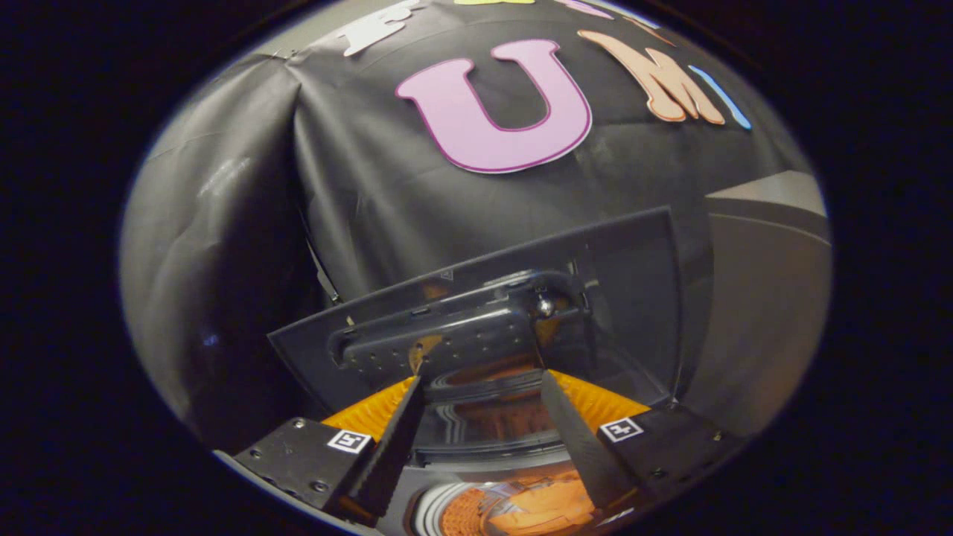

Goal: Put the clothes into the washing machine and then close the washing machine lid.

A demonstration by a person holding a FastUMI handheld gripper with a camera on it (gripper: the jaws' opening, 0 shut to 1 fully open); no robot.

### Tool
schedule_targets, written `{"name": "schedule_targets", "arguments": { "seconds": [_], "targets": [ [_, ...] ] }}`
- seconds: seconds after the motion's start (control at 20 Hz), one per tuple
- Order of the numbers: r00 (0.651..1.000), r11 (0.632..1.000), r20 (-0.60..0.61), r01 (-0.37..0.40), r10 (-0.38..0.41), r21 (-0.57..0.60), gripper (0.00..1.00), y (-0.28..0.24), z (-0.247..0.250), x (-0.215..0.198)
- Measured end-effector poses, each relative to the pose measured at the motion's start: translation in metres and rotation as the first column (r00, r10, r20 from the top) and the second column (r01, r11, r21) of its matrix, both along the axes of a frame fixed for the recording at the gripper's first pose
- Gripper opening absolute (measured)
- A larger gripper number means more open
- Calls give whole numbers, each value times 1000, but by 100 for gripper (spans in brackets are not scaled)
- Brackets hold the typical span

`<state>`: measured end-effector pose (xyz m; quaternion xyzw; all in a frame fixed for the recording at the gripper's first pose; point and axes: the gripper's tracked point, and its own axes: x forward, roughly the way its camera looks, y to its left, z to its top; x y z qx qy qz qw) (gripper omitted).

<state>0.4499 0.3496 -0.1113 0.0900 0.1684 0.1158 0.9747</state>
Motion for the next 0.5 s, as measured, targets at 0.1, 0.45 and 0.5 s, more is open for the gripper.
{"name": "schedule_targets", "arguments": {
  "seconds": [0.1,0.45,0.5],
  "targets": [
    [998,996,63,1,5,-90,97,-4,18,5],
    [945,984,326,28,31,-173,96,20,111,16],
    [941,983,335,21,42,-184,96,26,117,23]
  ]
}}
